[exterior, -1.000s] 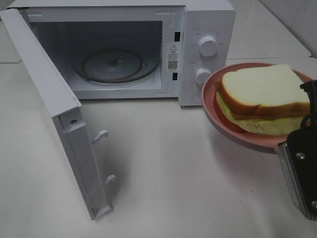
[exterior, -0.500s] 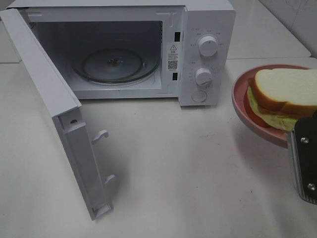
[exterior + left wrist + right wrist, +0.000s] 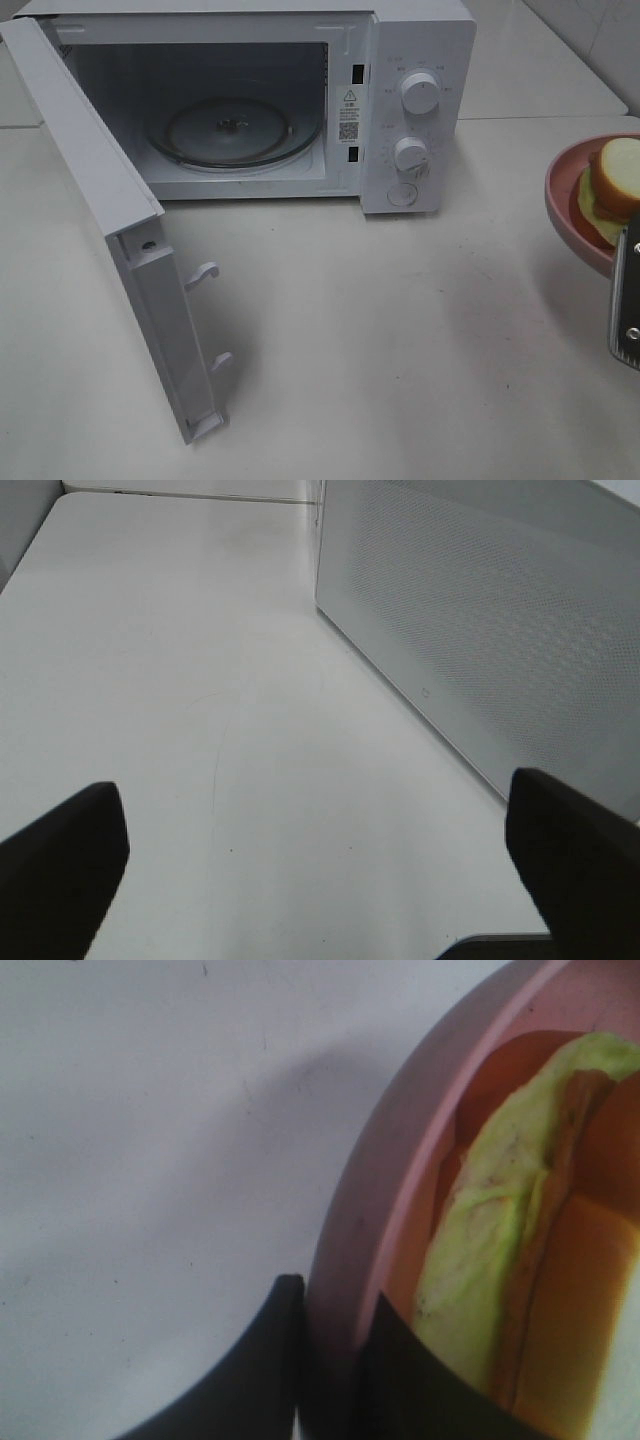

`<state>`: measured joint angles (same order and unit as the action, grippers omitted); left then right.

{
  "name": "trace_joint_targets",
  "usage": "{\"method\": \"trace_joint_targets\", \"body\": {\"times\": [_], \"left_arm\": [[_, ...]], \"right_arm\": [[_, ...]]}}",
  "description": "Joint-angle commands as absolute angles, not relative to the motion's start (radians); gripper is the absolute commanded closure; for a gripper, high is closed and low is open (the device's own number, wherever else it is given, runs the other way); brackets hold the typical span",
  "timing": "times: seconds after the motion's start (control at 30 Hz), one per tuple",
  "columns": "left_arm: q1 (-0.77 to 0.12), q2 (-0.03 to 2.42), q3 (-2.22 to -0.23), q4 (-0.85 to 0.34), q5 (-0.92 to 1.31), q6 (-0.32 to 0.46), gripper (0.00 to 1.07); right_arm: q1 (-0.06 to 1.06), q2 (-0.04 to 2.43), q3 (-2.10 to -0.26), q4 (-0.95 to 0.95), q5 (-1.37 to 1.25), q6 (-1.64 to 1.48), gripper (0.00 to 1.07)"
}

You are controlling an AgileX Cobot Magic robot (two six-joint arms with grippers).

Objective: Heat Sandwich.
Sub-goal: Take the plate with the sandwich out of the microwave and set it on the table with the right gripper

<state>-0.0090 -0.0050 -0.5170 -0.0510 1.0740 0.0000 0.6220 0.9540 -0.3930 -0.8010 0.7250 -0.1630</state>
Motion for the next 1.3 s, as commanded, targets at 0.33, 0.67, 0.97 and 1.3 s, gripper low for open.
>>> {"method": "trace_joint_targets", "body": {"times": [0.33, 0.67, 0.97, 1.3], "left_arm": [[-0.005, -0.022, -0.515, -0.051, 1.069, 0.000, 0.10], [-0.005, -0.022, -0.515, -0.051, 1.069, 0.000, 0.10], [-0.005, -0.022, -0.515, -0.051, 1.069, 0.000, 0.10], [-0.005, -0.022, -0.515, -0.051, 1.069, 0.000, 0.10]], "right_arm": [[0.620, 0.942, -0.399, -0.886, 0.885, 0.104, 1.07], [0.620, 0.975, -0.403, -0.904, 0.971, 0.229, 1.07], [0.620, 1.075, -0.466, -0.907, 1.023, 0.419, 1.07], [0.620, 1.276, -0.583, -0.900, 1.075, 0.686, 1.06]]}}
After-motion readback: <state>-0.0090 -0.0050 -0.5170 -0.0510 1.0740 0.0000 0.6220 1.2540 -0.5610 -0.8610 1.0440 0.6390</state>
